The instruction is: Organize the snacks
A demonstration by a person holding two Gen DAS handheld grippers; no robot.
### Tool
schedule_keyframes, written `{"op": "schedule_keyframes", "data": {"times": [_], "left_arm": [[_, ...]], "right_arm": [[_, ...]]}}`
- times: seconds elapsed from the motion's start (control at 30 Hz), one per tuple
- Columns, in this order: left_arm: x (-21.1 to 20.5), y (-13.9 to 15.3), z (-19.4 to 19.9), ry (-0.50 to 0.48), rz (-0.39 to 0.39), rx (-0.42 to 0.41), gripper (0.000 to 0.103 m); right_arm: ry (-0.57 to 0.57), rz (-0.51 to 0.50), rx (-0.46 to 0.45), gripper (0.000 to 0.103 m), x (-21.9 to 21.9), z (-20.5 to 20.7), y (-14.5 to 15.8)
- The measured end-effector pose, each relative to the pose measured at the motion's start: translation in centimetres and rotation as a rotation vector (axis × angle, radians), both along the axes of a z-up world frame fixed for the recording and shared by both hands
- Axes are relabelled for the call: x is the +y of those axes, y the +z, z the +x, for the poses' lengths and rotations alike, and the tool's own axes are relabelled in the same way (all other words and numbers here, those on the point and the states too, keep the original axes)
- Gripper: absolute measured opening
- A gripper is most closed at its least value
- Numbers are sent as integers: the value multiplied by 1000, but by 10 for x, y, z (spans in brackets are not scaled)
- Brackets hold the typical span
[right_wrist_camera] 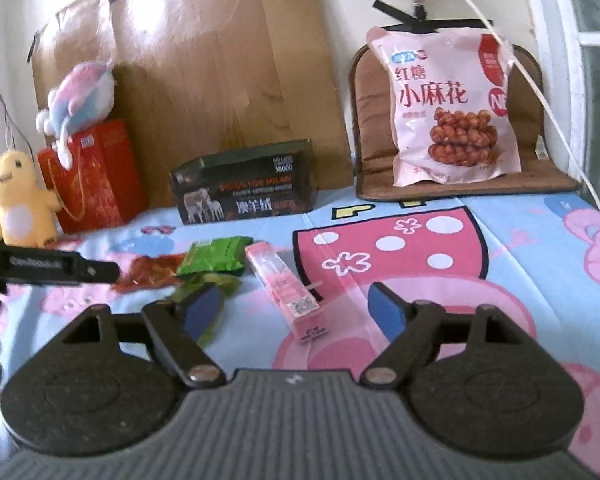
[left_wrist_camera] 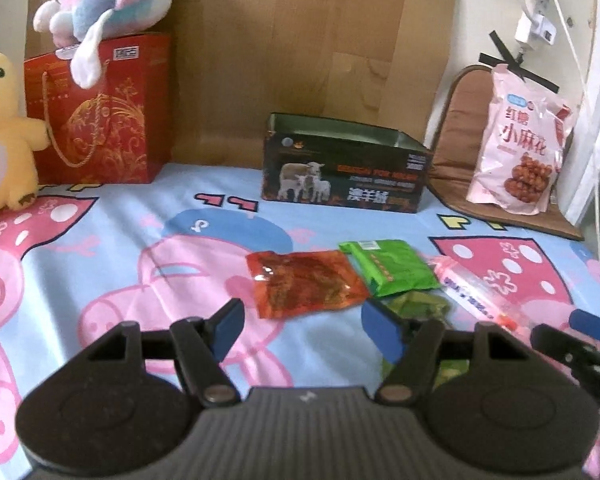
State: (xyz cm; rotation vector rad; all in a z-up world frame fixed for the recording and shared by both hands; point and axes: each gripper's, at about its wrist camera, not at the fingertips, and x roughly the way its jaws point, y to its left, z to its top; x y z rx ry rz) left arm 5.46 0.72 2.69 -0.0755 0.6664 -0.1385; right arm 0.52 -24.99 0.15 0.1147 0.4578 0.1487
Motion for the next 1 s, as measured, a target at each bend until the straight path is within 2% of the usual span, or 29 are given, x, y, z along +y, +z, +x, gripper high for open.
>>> {"op": "schedule_keyframes", "data": {"times": [0.17,0.27,0.3,0.4,0.43,0.57,0.63,0.7,0.77,0.83,0.9,0.97,1.0], "left_arm": [[7,-3,2,-35,-32,28,63],[3,-4,0,-51,-15,24,63],[2,-4,1,-57,-18,25,63],[2,-1,0,-76,-39,22,63],[3,0,0,-82,-46,19,63],[11,6,-2,-101,-88,6,63],[17,8,-1,-110,-124,13,63],[25,9,-2,-116,-169,16,63],[35,11,-4,-111,-207,11,63],[42,12,-5,-101,-211,9,63],[47,9,-7,-82,-196,18,63],[52,6,-8,-66,-193,35,63],[54,5,-9,-62,-196,42,63]], "right_arm": [[39,-51,86,81,-3,29,-7],[68,-54,115,73,-6,42,-10],[74,-54,125,67,-7,45,-12],[104,-37,144,33,-8,49,-16],[108,-32,141,29,-8,46,-15],[85,172,128,25,-33,26,-7],[118,279,125,25,-44,13,-4],[226,384,117,25,-48,1,0],[367,447,123,25,-40,-10,1],[487,425,125,25,-20,-19,2],[570,330,132,25,7,-23,0],[554,223,103,28,26,-23,-1],[496,163,85,32,33,-21,-2]]}}
